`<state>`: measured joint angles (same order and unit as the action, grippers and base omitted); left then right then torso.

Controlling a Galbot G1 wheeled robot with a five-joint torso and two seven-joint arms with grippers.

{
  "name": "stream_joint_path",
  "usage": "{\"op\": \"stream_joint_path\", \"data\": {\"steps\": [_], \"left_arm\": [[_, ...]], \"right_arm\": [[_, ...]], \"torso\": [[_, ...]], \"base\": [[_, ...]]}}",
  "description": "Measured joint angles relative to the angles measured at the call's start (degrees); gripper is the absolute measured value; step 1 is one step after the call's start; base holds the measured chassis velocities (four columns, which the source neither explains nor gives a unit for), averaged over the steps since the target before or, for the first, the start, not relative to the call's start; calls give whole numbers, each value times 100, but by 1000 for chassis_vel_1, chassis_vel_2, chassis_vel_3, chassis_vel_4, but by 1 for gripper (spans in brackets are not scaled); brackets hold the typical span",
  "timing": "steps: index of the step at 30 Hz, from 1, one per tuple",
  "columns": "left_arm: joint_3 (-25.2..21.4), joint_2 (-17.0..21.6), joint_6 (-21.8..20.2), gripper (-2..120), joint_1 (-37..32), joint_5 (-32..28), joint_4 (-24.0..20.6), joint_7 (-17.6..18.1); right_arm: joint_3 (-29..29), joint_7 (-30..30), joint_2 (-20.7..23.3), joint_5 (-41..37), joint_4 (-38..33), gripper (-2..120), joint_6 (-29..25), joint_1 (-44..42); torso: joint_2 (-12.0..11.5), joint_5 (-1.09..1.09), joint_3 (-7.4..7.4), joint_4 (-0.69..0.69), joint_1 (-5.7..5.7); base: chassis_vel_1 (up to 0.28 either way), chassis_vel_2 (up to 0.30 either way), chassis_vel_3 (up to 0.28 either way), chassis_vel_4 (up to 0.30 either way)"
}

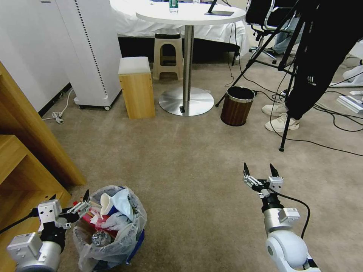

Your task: Pick up the trash bin and place the garbage on the floor into it.

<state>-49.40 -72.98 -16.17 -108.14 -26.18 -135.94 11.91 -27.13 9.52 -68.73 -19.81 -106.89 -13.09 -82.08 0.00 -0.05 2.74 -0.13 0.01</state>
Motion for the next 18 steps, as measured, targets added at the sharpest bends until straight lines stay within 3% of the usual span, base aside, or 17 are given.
{"op": "stream_joint_path", "data": {"steps": [18], "left_arm": [[1, 1, 6, 100, 2, -2, 0, 7]], "right_arm": [[0, -4, -4, 0, 0, 100, 0, 2]], "torso": [[0, 0, 0, 0, 0]], "base": [[0, 0, 0, 0]]}}
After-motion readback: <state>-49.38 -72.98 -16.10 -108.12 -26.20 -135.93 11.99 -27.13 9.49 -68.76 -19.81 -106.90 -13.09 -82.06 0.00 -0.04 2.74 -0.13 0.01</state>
